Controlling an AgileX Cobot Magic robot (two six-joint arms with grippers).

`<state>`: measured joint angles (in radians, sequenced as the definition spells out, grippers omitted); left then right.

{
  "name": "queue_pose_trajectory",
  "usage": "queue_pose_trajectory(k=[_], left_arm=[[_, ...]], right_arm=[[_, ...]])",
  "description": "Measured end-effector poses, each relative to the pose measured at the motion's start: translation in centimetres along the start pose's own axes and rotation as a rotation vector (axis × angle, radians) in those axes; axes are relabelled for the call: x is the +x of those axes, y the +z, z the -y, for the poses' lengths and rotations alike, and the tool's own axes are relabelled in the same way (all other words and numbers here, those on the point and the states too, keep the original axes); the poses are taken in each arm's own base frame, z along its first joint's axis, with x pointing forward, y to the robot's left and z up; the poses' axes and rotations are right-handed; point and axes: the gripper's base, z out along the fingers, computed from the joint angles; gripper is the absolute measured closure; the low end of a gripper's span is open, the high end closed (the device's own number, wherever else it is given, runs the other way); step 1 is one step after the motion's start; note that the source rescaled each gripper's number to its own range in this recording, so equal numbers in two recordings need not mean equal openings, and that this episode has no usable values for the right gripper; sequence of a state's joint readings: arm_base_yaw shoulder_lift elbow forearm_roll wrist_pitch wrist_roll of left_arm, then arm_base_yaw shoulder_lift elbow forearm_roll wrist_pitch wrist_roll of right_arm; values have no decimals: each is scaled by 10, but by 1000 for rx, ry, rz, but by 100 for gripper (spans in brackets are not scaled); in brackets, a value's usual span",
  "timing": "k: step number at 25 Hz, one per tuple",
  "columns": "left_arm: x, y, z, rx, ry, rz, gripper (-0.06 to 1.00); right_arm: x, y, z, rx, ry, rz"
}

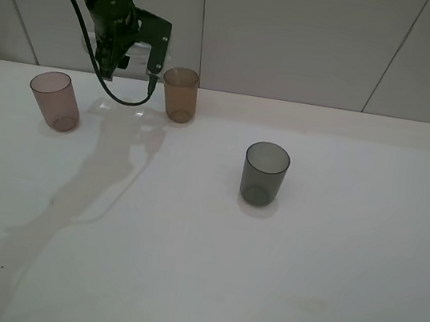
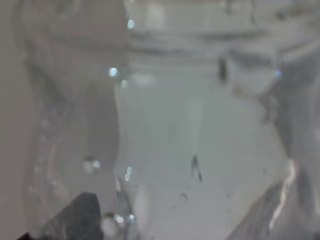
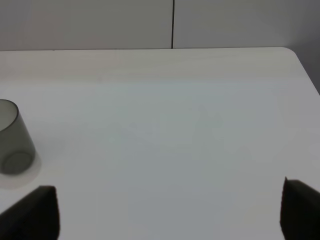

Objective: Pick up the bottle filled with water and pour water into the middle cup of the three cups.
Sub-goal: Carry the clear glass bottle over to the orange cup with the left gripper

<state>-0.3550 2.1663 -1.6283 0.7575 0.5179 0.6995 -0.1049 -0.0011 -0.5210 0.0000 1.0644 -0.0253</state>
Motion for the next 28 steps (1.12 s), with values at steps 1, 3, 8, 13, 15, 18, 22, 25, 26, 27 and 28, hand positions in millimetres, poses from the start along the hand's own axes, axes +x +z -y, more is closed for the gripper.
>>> queue_pose_trajectory(k=[1, 3, 8, 13, 15, 18, 22, 25, 26, 27, 28], left_arm=[[0, 0, 0, -1, 2, -1, 93], [0, 0, -1, -7, 8, 1, 93], [-2, 0, -3, -31, 16, 23, 93], [-2, 0, -3, -34, 18, 26, 93], [-2, 0, -3, -34, 19, 26, 93], [0, 1, -4, -37, 24, 20, 93], [4, 2, -5, -45, 40, 7, 93], [8, 3, -6, -53, 54, -3, 93], [8, 3, -7, -57, 58, -2, 93], [8, 3, -7, -60, 61, -2, 93], [8, 3, -7, -62, 67, -4, 93]], right_arm=[[0, 0, 0, 0, 0, 0], [0, 0, 0, 0, 0, 0], [0, 0, 0, 0, 0, 0], [0, 0, 0, 0, 0, 0], [0, 0, 0, 0, 0, 0], [0, 0, 0, 0, 0, 0], [0, 0, 0, 0, 0, 0], [0, 0, 0, 0, 0, 0], [0, 0, 0, 0, 0, 0], [0, 0, 0, 0, 0, 0], [0, 0, 0, 0, 0, 0]])
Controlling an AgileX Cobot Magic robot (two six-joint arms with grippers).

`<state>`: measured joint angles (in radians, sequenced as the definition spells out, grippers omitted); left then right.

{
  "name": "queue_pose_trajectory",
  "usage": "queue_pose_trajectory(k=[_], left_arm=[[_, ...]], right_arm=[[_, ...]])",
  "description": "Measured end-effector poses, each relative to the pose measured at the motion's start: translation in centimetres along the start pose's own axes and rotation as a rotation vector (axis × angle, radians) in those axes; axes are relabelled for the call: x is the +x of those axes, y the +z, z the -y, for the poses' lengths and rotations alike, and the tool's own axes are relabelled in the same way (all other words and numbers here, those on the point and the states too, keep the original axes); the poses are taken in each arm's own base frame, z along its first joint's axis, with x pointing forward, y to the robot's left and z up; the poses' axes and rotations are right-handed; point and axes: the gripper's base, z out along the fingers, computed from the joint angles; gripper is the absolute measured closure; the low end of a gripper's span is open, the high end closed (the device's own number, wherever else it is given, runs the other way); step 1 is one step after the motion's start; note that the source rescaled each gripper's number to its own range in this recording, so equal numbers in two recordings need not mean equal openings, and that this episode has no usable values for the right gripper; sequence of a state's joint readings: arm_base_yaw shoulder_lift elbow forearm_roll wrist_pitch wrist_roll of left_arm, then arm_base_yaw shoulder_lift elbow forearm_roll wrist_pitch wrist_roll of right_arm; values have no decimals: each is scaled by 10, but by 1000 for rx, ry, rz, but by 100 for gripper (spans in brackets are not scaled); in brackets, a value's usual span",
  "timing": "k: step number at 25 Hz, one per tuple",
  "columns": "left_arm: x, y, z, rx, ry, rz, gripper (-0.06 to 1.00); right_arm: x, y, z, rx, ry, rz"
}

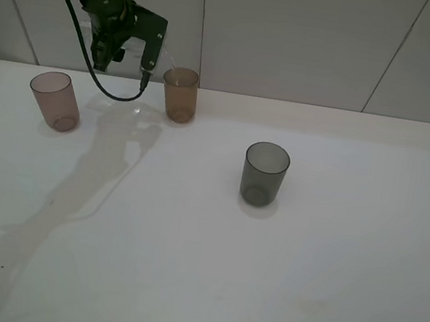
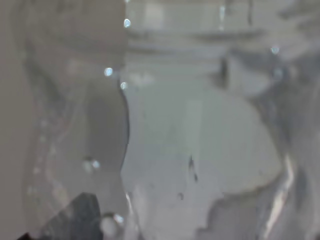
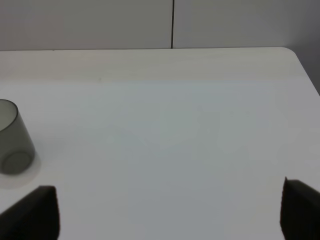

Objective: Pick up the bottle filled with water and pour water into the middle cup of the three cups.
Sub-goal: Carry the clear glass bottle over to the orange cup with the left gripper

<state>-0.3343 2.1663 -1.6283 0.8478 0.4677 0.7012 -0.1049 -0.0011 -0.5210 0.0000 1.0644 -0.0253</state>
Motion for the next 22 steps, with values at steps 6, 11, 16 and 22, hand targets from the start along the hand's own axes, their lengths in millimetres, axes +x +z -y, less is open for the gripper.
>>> queue_pose_trajectory(k=[6, 11, 16, 22], left_arm=[[-1, 0, -1, -13, 10, 8, 93], [0, 0, -2, -21, 28, 4, 93], [-1, 0, -3, -31, 41, 6, 93], [0, 0, -4, -39, 57, 4, 93]], right_arm=[[0, 0, 0, 0, 0, 0], [0, 0, 0, 0, 0, 0], [0, 0, 0, 0, 0, 0], [0, 0, 0, 0, 0, 0]])
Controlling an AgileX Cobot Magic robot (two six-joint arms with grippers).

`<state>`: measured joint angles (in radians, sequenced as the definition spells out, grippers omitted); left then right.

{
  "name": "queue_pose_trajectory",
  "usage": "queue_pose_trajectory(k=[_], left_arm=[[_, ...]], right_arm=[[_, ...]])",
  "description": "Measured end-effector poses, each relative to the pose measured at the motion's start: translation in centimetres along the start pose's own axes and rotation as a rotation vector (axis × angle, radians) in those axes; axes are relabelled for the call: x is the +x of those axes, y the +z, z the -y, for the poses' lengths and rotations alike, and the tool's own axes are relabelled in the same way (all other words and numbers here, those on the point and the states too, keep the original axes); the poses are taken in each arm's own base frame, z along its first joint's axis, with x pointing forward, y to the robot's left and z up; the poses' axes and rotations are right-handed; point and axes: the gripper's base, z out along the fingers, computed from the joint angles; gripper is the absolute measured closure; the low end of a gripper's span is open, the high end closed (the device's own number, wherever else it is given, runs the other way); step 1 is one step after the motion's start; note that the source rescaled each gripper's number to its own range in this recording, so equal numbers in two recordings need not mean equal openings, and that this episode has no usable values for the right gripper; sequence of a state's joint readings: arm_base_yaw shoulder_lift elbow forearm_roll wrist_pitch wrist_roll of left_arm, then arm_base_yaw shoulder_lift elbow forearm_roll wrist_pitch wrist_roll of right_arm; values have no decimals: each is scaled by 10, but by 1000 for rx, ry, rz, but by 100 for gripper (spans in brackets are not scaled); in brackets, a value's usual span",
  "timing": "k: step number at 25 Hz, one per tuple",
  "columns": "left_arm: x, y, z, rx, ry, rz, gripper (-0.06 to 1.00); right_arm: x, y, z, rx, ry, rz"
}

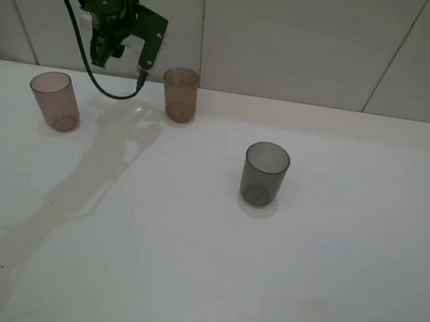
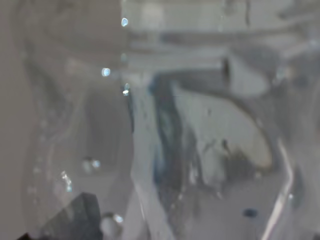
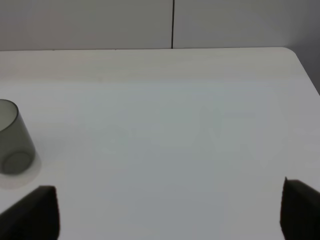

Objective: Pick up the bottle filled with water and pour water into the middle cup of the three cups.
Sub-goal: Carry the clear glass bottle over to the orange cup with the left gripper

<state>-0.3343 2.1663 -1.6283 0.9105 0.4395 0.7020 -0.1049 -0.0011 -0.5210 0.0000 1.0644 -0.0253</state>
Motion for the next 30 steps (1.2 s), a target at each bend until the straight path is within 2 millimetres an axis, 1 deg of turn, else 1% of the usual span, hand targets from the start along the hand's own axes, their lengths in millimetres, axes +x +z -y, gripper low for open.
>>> queue_pose_trajectory(k=[30], left_arm=[[2, -1, 1, 8, 52, -46, 93]], right_arm=[[0, 0, 0, 0, 0, 0]])
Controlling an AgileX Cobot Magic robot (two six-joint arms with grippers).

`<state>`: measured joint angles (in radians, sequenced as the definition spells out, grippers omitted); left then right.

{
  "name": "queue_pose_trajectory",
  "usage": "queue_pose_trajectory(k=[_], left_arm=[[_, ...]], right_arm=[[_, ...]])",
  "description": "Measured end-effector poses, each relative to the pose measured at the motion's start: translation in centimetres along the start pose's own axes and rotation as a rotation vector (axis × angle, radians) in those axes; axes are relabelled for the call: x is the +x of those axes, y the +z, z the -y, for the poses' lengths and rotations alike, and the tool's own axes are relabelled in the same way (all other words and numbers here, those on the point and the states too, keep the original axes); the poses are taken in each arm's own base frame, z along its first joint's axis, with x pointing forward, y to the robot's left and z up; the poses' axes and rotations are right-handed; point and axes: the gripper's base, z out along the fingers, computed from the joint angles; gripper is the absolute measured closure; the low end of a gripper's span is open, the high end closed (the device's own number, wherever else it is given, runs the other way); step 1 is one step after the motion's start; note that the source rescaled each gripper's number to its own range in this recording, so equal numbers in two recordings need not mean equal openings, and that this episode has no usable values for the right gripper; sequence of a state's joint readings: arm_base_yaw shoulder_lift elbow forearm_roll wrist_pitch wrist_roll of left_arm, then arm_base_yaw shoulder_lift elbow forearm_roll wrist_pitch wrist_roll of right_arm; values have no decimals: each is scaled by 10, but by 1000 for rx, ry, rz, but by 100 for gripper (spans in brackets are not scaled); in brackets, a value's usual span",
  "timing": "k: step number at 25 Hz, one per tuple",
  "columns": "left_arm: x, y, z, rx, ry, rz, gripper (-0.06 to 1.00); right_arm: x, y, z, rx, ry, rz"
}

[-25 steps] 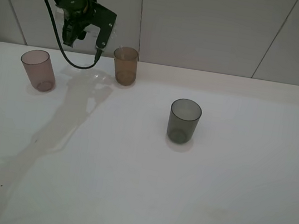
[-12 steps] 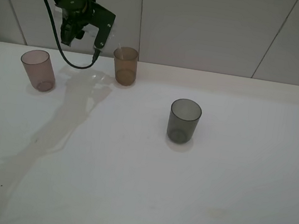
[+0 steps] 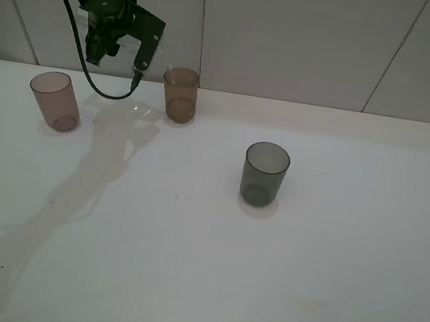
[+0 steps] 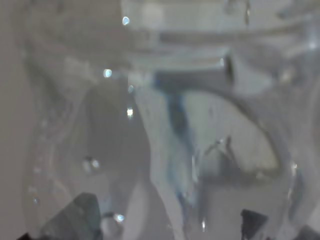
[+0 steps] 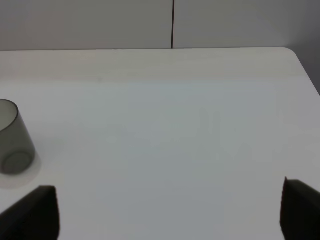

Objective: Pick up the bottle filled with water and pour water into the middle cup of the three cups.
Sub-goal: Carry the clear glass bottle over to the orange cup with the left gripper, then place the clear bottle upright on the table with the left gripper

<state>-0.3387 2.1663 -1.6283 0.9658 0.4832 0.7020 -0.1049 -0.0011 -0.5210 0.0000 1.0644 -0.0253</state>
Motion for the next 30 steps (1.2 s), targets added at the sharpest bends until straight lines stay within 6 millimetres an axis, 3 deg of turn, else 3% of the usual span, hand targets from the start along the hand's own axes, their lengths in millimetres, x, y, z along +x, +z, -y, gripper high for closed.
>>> queue_pose_trajectory(k=[30], left_arm=[[-9, -5, -3, -33, 104, -24, 93]], right_arm=[[0, 0, 0, 0, 0, 0]])
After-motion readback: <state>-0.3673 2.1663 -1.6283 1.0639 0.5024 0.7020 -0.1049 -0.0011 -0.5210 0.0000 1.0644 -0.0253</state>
